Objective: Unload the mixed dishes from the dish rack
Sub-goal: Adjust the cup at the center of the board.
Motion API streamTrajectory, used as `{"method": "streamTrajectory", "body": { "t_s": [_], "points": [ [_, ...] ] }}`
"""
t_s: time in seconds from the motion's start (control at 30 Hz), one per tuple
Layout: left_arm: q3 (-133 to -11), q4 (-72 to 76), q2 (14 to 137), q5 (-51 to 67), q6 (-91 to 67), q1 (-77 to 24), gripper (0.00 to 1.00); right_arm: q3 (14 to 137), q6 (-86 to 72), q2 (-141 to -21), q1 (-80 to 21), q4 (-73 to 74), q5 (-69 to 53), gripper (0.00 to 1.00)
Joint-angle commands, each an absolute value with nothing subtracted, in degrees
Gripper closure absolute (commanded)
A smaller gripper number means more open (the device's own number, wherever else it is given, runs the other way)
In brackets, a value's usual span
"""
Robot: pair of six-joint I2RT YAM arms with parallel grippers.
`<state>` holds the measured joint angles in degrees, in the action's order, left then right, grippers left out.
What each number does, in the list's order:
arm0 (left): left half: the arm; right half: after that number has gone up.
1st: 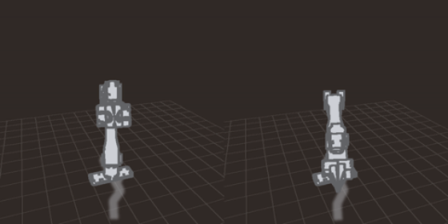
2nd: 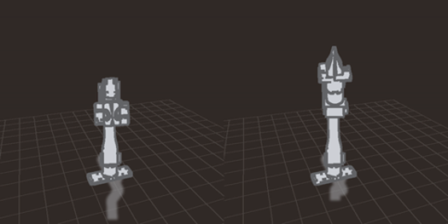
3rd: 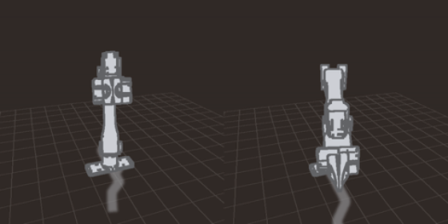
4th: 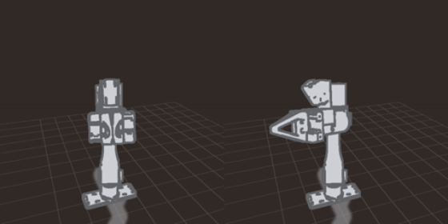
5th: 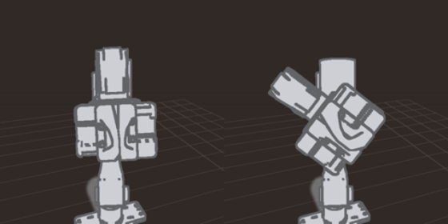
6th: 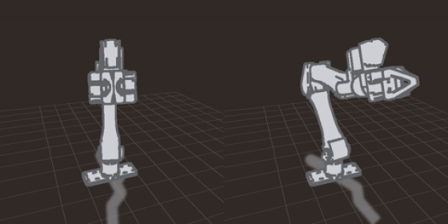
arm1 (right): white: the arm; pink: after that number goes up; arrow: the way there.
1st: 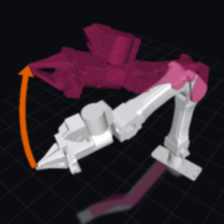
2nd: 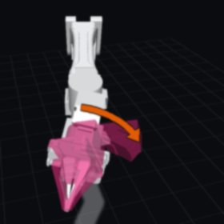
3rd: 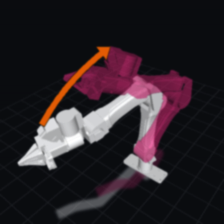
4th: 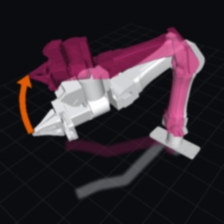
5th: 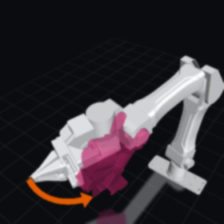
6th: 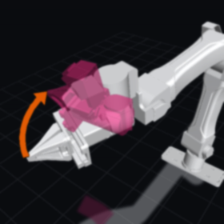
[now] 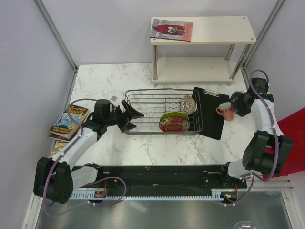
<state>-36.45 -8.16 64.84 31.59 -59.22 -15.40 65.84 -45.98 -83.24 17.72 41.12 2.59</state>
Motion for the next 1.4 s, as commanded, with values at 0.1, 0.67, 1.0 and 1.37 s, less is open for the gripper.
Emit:
{"method": "streamTrajectory", "body": {
  "t_s": [0.1, 0.67, 1.0, 1.37],
  "points": [
    [-34.3, -12.5, 66.7, 31.3, -55.8, -15.5, 0.03, 68.6, -47.3, -84.6, 16.1, 39.4, 3.8, 0.47],
    [-33.8, -12.6, 66.4, 31.6, -55.5, -15.5, 0.03, 69.8, -46.4, -89.7, 12.5, 39.3, 10.4, 0.46],
    [-33.7, -12.5, 66.5, 31.6, -55.4, -15.5, 0.03, 67.1, -44.9, -91.7, 12.5, 38.4, 12.4, 0.46],
    [-33.7, -12.5, 66.5, 31.8, -55.5, -15.5, 0.03, 62.1, -43.4, -90.4, 12.6, 37.4, 14.6, 0.64]
  ]
}}
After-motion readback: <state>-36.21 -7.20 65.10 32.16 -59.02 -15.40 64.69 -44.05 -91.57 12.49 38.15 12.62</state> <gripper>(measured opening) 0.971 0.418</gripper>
